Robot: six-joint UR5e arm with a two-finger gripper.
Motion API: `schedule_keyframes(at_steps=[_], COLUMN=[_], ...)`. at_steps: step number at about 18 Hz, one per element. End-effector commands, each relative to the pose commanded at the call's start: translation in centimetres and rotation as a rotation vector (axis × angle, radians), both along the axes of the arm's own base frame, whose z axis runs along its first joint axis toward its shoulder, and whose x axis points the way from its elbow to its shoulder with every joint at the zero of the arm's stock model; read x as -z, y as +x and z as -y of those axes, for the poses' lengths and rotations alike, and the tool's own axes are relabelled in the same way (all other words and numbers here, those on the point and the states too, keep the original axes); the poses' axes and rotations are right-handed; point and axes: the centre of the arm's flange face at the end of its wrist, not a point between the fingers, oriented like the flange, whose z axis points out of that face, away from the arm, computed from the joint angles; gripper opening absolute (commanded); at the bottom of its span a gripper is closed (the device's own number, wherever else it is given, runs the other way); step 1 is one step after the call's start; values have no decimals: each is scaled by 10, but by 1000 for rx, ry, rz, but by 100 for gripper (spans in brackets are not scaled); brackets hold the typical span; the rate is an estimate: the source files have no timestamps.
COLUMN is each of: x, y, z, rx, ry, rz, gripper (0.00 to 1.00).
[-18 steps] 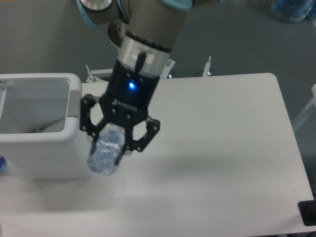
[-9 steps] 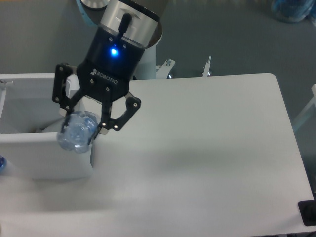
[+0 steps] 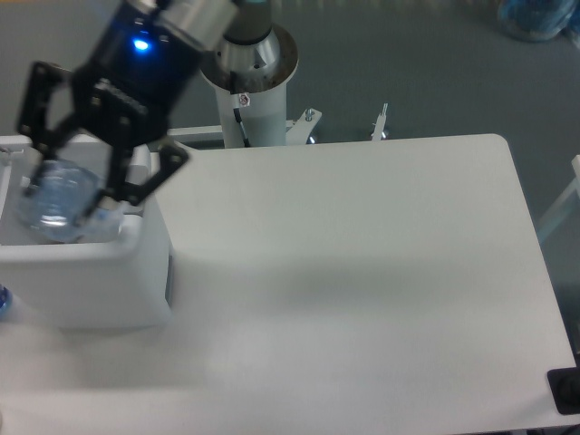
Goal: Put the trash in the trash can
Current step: 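Lift the bottle and carry it over the trash bin, then lower the bottle into the bin and open the gripper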
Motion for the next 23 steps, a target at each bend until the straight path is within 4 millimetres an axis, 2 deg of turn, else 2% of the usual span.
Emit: schedule_keyframes(at_steps=[2, 10, 15, 17, 20, 21, 23], x=[14, 51, 67, 71, 72, 72, 73], y=[17, 39, 51, 55, 59, 60, 59], z=[-1, 26, 20, 17, 18, 19, 19], rx=[30, 84, 119, 131, 135, 138, 149], ry=[-14, -21, -36, -36, -37, -37, -31], rz=[3, -36, -33, -34, -34, -36, -52], gripper=[46, 47, 49, 58, 93, 100, 100])
